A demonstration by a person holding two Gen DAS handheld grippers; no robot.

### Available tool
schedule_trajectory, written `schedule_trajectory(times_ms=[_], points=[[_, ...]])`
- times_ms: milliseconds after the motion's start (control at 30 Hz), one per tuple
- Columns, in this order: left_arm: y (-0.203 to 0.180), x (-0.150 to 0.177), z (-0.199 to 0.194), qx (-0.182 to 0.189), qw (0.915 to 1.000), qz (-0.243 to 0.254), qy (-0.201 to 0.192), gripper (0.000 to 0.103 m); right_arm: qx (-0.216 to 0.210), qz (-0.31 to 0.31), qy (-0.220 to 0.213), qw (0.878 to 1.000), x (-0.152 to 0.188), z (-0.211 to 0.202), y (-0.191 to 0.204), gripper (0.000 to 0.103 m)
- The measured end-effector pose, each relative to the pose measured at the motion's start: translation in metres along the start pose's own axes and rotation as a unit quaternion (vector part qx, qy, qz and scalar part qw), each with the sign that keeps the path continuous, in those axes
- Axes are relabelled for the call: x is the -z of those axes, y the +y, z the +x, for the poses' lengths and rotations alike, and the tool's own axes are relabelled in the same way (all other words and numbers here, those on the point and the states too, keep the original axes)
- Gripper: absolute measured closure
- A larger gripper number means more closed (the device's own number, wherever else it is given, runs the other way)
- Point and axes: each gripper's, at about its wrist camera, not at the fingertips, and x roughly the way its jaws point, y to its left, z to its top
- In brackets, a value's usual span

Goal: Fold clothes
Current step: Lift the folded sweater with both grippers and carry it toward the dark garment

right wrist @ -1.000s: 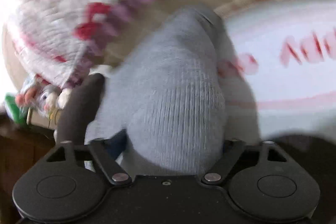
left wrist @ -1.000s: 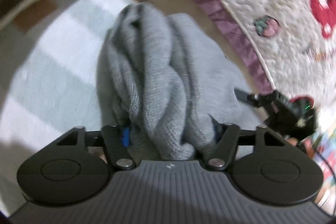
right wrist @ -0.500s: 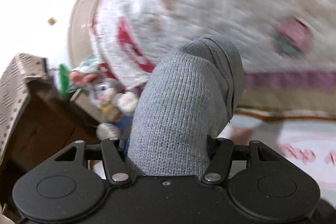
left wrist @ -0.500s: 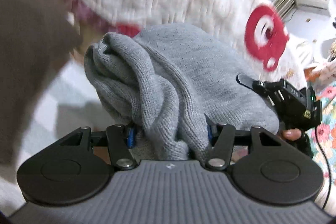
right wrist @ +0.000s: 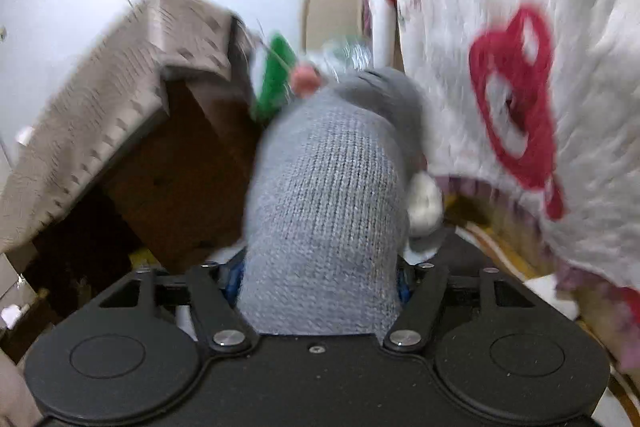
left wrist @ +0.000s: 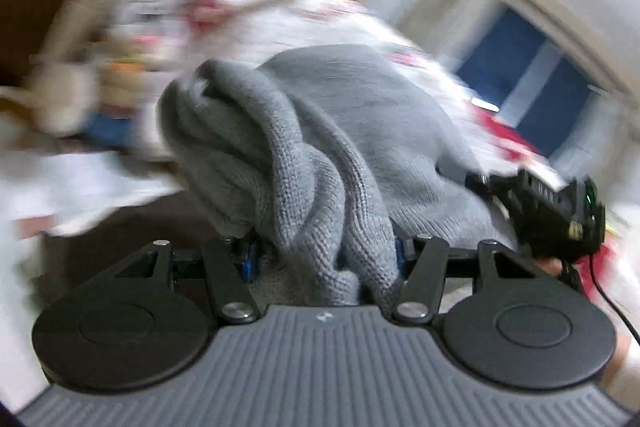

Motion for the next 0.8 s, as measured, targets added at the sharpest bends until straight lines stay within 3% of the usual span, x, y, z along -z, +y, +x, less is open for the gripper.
schedule_trajectory(times_ms=[33,100,167,233,300,467,633,800], points=[[0.007,0.007,0.012,-0.038,0.9993,0.0,0.005,0.047,0.012,0.014,0.015,1.0,0.002,0.022,-0.015,0.027],[0.024,0.021,0.038,-0.095,0.9948,-0.004,0.036,0.047,0.095,0.039,0.02,0.995,0.028,0.049,-0.035,0.031],[0.05,0.033,0.059,-0.112,0.9899,-0.036,0.079,0.046,0.169,0.065,0.02,0.983,0.054,0.073,-0.055,0.035],[0.057,0.029,0.058,-0.101,0.9904,-0.047,0.081,0.044,0.15,0.11,-0.039,0.982,0.088,0.06,-0.058,0.034],[0.064,0.026,0.057,-0.091,0.9907,-0.059,0.083,0.044,0.151,0.164,-0.092,0.97,0.116,0.034,-0.058,0.032],[0.073,0.027,0.06,-0.087,0.988,-0.086,0.095,0.04,0.137,0.258,-0.102,0.951,0.158,-0.005,-0.071,0.027],[0.079,0.024,0.059,-0.078,0.9877,-0.091,0.1,0.038,0.179,0.181,-0.056,0.965,0.165,0.009,-0.061,0.027],[0.095,0.019,0.061,-0.067,0.983,-0.129,0.112,0.031,0.166,0.159,-0.052,0.972,0.155,0.041,-0.066,0.028]])
